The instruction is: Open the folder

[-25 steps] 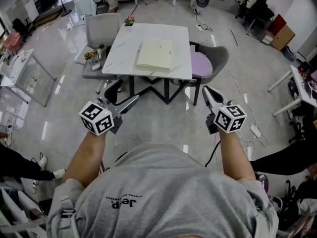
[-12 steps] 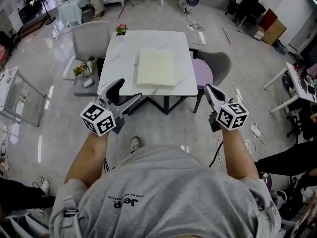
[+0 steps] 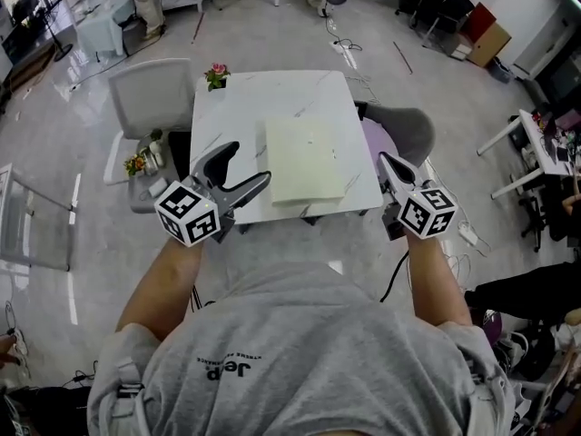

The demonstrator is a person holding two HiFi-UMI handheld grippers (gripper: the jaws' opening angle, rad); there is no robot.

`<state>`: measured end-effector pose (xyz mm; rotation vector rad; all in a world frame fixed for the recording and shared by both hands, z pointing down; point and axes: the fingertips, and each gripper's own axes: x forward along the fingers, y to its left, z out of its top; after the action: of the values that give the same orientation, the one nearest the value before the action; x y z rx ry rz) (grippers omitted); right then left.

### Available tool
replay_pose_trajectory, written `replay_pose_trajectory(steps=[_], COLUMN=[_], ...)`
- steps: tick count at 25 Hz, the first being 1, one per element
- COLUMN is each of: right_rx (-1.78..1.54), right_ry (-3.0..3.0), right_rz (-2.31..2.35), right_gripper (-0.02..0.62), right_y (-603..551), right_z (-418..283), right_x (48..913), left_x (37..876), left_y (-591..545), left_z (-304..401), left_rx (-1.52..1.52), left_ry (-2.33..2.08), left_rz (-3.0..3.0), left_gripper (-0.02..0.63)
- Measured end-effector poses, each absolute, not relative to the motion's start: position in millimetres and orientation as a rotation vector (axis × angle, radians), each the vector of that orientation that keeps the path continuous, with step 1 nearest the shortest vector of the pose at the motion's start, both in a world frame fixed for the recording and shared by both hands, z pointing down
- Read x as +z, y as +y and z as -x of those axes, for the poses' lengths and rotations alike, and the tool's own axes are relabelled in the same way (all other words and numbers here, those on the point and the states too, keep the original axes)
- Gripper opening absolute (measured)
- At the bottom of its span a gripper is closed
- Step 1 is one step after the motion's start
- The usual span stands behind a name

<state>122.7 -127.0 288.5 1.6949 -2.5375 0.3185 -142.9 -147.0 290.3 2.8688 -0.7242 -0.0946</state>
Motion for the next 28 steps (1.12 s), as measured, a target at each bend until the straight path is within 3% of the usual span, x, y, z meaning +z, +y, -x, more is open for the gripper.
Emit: replay_pose_trajectory(steps=[9,28], right_rx=[0.367,0.463], right_ry=[-2.514,-2.666], right_rz=[-1.713,-1.398], right_gripper=[-0.003,-0.003], right_y=[-183.0,-273.4], right_z=[-132.6,-251.1], right_x=[299.3,356.2], left_x=[309.1,388.6], left_y=[-203.9,-233.2], left_z=[126.1,-18.6], left_rx=[-0.034,0.308], left_ry=[-0.659,-0.823], left_rz=[-2.859,-2.842], left_gripper=[0.431,0.431])
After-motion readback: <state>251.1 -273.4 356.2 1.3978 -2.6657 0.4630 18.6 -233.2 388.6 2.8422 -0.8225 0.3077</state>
